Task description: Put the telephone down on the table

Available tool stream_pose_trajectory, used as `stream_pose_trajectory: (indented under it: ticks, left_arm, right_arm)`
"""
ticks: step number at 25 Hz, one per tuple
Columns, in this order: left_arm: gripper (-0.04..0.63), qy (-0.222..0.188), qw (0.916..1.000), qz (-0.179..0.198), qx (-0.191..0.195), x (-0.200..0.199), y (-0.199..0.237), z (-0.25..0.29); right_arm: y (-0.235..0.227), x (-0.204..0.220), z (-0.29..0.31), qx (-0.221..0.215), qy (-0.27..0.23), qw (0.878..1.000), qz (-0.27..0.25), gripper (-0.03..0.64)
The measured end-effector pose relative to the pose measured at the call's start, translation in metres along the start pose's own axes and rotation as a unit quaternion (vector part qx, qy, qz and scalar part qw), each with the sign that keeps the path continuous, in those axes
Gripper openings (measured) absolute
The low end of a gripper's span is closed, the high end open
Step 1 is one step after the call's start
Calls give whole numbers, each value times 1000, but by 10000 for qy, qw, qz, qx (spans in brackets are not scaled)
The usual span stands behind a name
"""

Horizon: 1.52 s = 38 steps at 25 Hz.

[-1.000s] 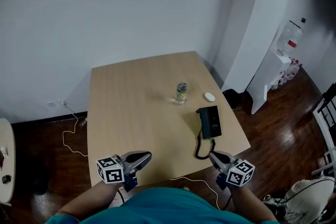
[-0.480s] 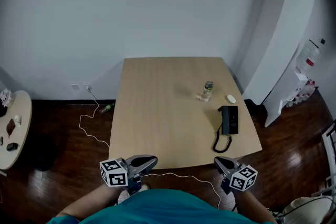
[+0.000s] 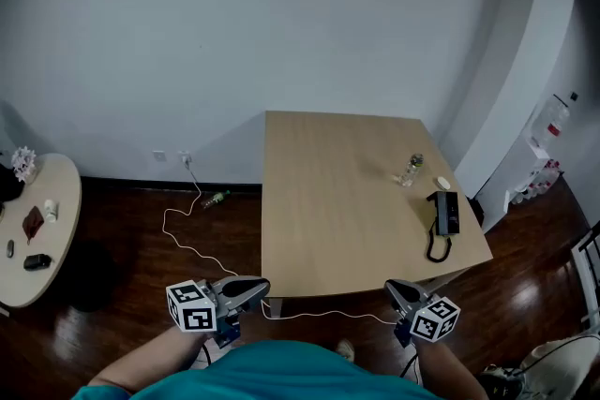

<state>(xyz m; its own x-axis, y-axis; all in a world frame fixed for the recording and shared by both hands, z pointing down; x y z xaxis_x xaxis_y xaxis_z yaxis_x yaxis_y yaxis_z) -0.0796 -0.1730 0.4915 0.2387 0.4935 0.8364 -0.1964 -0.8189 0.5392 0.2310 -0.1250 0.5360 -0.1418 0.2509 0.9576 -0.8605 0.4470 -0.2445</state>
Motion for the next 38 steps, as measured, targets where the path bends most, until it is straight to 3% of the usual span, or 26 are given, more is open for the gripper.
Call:
stream_pose_trajectory:
  ticks: [4, 9, 15, 24, 33, 38]
  left_arm:
    - [6, 147, 9999, -45, 44, -8, -3, -50]
    - [6, 201, 9995, 171, 159, -5, -28, -88]
    - [6, -37, 9996, 158, -243, 12, -62, -127]
    - [6, -357, 9969, 109, -693, 26, -103, -185]
    - [6, -433, 9972, 102, -593, 16, -85, -302]
    - [6, -372, 9973, 390, -494, -8, -72, -393]
  right_arm:
    - [61, 7, 19, -16, 23, 10000, 6, 2]
    - [110, 11, 19, -183, -63, 9998, -8, 2]
    - [138, 22, 10, -535, -130, 9985, -59, 2]
    - [197, 61, -12, -939, 199, 9954, 66, 2]
    - [299, 66, 32, -860, 244, 9958, -213, 2]
    - [379, 65, 76, -814, 261, 9960, -247, 2]
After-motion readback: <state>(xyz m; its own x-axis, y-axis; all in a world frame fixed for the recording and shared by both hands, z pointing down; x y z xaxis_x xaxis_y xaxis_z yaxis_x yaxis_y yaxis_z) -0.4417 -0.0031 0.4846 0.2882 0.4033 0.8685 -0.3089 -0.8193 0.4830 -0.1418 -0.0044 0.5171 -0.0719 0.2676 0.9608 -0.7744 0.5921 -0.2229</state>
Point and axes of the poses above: the fingertips, and each gripper's own axes: z forward along the fingers, y to its left, x out of its underside, the point moved 2 cm from there along -z, backward along the fingers, and after that the axes turned 5 degrees about -y, right-handed, at the moved point
